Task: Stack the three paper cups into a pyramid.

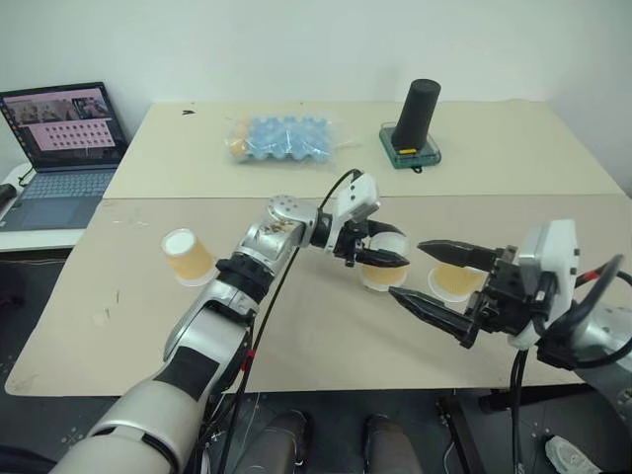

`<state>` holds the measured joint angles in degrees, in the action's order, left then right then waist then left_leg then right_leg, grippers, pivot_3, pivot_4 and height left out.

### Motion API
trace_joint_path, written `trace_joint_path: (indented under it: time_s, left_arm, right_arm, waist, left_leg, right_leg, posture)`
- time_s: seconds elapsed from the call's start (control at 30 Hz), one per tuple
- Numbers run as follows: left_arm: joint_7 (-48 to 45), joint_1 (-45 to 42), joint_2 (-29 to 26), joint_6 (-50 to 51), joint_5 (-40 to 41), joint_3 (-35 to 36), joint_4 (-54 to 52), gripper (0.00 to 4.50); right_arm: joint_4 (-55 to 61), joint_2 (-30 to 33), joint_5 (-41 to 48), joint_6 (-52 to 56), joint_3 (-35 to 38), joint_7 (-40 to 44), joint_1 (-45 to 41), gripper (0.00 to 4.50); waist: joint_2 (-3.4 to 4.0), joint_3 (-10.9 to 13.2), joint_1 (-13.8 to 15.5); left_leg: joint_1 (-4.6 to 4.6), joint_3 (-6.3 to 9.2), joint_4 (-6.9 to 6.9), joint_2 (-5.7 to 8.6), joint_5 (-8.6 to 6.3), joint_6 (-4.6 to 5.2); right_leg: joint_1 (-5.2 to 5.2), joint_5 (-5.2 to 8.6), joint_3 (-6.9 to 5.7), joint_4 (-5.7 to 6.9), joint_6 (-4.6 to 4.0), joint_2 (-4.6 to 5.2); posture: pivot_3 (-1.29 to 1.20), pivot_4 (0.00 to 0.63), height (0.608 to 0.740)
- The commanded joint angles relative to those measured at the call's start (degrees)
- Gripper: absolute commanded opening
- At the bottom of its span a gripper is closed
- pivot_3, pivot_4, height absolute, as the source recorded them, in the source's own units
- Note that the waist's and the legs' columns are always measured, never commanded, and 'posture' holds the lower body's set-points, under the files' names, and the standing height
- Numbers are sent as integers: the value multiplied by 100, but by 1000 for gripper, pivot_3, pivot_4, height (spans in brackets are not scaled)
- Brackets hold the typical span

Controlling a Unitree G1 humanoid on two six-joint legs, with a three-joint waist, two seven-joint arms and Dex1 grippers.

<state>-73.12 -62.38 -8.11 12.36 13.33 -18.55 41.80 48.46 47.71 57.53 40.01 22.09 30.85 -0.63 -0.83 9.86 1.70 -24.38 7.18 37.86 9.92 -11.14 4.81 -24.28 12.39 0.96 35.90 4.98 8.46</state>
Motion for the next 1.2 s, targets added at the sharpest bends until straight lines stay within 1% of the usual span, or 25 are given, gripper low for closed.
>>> trace_joint_path:
  time_s: [0.03,0.1,0.17,0.2,0.23,0.3,0.5,0.57,0.63,0.73,0.83,0.93,0.97,1.03,1.07,1.17,1.2]
  left_arm:
    - [-86,-64,54,-252,-199,39,83,2572]
    - [-88,-30,56,-354,-319,16,140,2572]
    - [-71,-1,70,-433,-417,23,191,3317]
    - [-77,4,83,-412,-420,54,198,3552]
    - [-88,7,97,-383,-418,89,197,3976]
    - [-98,-7,106,-385,-391,179,160,4442]
    - [-55,-82,61,-190,-250,499,-58,4442]
    - [116,-136,-47,-204,-248,685,-233,4442]
    - [335,-208,-195,-172,-217,917,-464,4442]
    - [778,-215,-469,59,-32,1367,-1288,4442]
    - [1747,18,-646,866,346,2017,-2645,4442]
    - [3156,706,-511,1381,267,2455,-4222,4442]
    - [3757,1040,-390,1515,37,2531,-4757,4442]
    - [4837,1759,-272,1420,-745,2495,-5597,4442]
    - [5169,2137,-297,1422,-1107,2365,-5924,4442]
    - [6059,3137,-140,1606,-1714,2299,-6447,4442]
    - [6353,3470,-71,1580,-1860,2394,-6516,4442]
  right_arm:
    - [194,-9,77,-201,244,-72,41,4500]
    - [193,-3,84,-208,246,-81,39,4500]
    - [178,1,79,-221,238,-79,32,4500]
    - [157,5,69,-228,227,-74,21,4500]
    - [146,9,63,-235,221,-71,18,4500]
    - [107,15,55,-246,184,-53,-15,4500]
    - [12,22,10,-243,84,8,-119,4500]
    - [-21,18,55,-234,55,34,-185,4500]
    - [-62,19,45,-222,14,64,-221,4500]
    - [-72,25,57,-210,1,115,-201,4500]
    - [-115,28,39,-223,-34,158,-218,4500]
    - [-188,19,0,-225,-123,210,-274,4500]
    - [-224,8,-9,-229,-165,235,-304,4500]
    - [-310,4,-41,-232,-249,300,-369,4500]
    - [-354,5,-45,-234,-294,348,-414,4500]
    - [-484,-8,-46,-244,-417,481,-564,4500]
    - [-541,-4,-82,-246,-470,535,-612,4500]
  waist:
    - [0,0,1]
    - [0,0,1]
    - [0,0,-2]
    - [0,0,-2]
    - [0,0,-2]
    - [0,0,-3]
    - [0,0,-34]
    - [0,0,-41]
    - [0,0,-67]
    - [0,0,-105]
    - [1,0,-108]
    - [3,-3,-109]
    - [4,-5,-104]
    - [2,-10,-102]
    - [0,-10,-96]
    - [-3,-11,-82]
    - [-3,-11,-70]
  left_leg:
    - [0,0,0,0,1,1]
    - [0,0,1,1,1,3]
    - [0,0,1,2,2,4]
    - [0,0,1,2,2,4]
    - [0,0,1,1,3,5]
    - [0,0,1,2,3,5]
    - [1,0,1,1,4,6]
    - [1,0,1,1,4,6]
    - [1,0,2,1,4,6]
    - [1,0,2,0,5,6]
    - [1,0,2,0,5,5]
    - [6,0,3,-1,12,-6]
    - [11,0,3,-2,29,-34]
    - [20,0,3,-2,29,-34]
    - [23,-1,3,-1,26,-30]
    - [21,-4,3,-2,16,-16]
    - [22,-4,3,-2,13,-13]
  right_leg:
    - [1,0,0,0,0,0]
    - [1,-1,0,-1,1,0]
    - [0,-1,0,-1,2,0]
    - [0,-1,0,0,2,0]
    - [1,-1,0,0,2,0]
    - [1,-1,0,0,2,0]
    - [0,-1,0,2,3,0]
    - [0,-2,0,2,3,0]
    - [0,-2,0,3,3,0]
    - [-2,-2,1,6,3,0]
    - [-3,-2,2,7,3,-1]
    - [1,-2,3,7,3,-1]
    - [5,-2,3,7,3,-2]
    - [14,-2,7,6,3,-2]
    - [18,-2,8,9,3,-2]
    - [13,-7,13,17,-2,-5]
    - [13,-8,13,17,-2,-6]
  posture:
    - [0,150,727]
    - [0,150,727]
    - [0,150,727]
    - [0,150,727]
    - [0,150,727]
    - [0,150,727]
    - [0,150,727]
    - [0,150,727]
    - [0,150,727]
    - [0,150,727]
    - [0,150,727]
    - [0,150,727]
    - [0,150,727]
    - [0,150,727]
    - [0,150,727]
    - [0,150,727]
    - [0,150,727]
